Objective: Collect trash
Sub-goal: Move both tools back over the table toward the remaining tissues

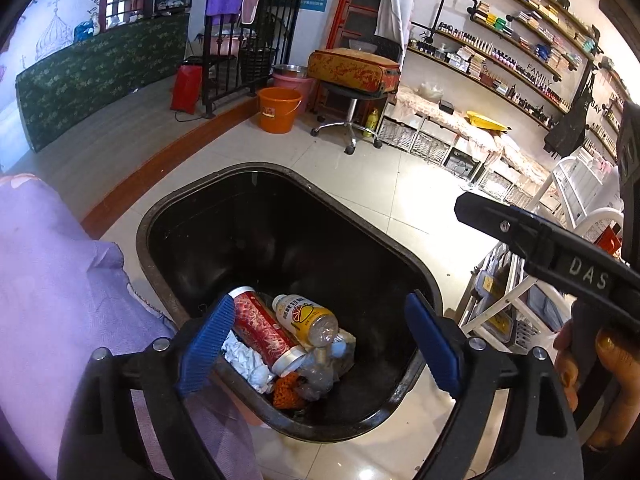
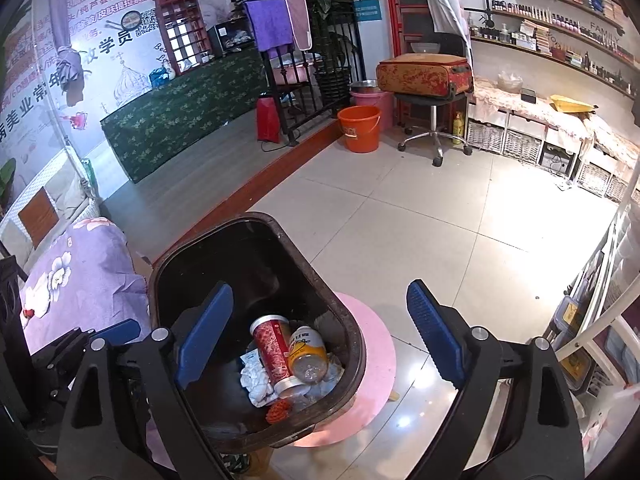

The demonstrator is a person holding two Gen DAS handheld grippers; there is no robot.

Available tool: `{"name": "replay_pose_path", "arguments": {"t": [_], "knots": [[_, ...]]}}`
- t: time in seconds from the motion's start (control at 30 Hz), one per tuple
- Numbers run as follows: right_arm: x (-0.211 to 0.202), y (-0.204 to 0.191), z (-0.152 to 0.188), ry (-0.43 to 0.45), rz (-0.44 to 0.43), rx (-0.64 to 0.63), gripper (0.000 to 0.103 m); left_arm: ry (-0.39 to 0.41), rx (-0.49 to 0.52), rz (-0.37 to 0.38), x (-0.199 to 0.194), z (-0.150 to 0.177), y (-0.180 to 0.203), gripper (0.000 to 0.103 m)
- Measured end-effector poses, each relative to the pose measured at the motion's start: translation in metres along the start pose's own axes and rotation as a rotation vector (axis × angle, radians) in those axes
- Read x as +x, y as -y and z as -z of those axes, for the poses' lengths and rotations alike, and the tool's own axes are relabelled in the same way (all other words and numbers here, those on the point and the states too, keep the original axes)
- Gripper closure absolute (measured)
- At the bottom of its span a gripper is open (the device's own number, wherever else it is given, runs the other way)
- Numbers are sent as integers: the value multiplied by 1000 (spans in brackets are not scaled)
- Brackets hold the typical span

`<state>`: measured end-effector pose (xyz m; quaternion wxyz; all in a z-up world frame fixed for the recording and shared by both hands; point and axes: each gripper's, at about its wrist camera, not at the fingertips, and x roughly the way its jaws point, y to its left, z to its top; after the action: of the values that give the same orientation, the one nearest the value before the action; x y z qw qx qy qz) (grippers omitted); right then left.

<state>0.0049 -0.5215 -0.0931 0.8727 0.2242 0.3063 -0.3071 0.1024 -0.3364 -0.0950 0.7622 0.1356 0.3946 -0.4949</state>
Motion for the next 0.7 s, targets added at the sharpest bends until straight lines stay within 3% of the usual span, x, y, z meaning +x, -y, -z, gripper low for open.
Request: {"name": "replay_pose_path", "arguments": {"t": [0.43,0.7], "knots": [[8,-17,-4,-19,-32,-13,13,42,4,-61,-33,7,-21,11],[16,-51,0,-54,-119,-57,10,72,-44,-119,-61,20,-51,10]]}}
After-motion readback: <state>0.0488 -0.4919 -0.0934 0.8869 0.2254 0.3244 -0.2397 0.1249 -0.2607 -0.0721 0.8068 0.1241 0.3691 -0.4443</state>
